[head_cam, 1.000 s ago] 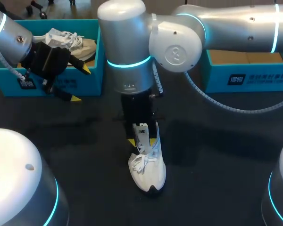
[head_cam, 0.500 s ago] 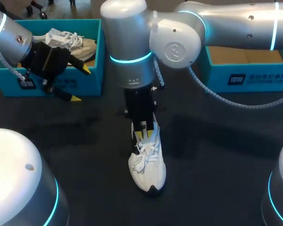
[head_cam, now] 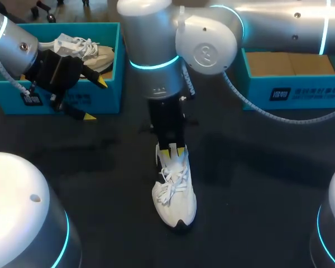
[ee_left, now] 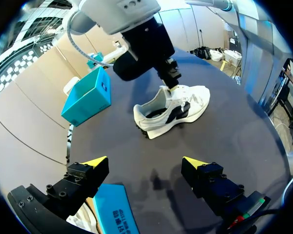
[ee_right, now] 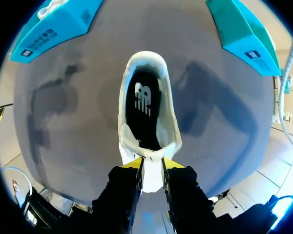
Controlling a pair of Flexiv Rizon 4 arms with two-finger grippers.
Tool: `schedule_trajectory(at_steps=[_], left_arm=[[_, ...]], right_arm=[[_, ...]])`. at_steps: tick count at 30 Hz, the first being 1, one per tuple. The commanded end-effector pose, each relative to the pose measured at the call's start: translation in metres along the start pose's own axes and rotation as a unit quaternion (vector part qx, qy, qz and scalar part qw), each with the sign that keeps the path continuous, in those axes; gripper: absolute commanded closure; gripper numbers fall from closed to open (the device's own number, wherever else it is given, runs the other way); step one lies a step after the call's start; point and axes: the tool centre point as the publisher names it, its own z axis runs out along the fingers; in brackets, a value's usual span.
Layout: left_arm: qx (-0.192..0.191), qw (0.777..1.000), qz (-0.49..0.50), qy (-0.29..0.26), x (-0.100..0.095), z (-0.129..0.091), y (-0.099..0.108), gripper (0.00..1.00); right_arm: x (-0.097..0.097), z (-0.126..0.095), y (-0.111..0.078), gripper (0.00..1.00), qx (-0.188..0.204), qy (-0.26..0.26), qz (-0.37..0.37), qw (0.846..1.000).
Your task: Take the shoe out of the shoebox, open the shoe tongue, remove and reinsert the insole, then place the shoe into the shoebox
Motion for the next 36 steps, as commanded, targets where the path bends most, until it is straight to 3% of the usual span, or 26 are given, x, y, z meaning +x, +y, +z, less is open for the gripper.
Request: schedule_trajectory(at_steps=[1,5,10,18,25,32,36], left_arm=[[-0.001,1.0,0.0,0.0,0.0,0.0,0.0,0.0],[-0.001,1.0,0.0,0.0,0.0,0.0,0.0,0.0],[-0.001,1.0,0.0,0.0,0.0,0.0,0.0,0.0],[-0.001,1.0,0.0,0.0,0.0,0.0,0.0,0.0],[-0.001,1.0,0.0,0.0,0.0,0.0,0.0,0.0],[-0.001,1.0,0.0,0.0,0.0,0.0,0.0,0.0],[-0.001,1.0,0.0,0.0,0.0,0.0,0.0,0.0]], right_arm=[[-0.004,0.016,0.01,0.81,0.001,0.02,-0.007,1.0],[-0.007,0.019,0.01,0.8,0.001,0.023,-0.008,1.0],[-0.013,0.003,0.006,0.78,-0.022,0.014,0.003,1.0],[-0.008,0.02,0.027,0.78,-0.029,0.029,-0.016,0.999],[-0.013,0.019,0.024,0.76,-0.036,0.032,-0.021,0.999],[-0.021,-0.009,0.025,0.65,-0.096,0.009,-0.096,0.991],[-0.018,-0.023,0.031,0.61,-0.147,-0.002,-0.198,0.969]])
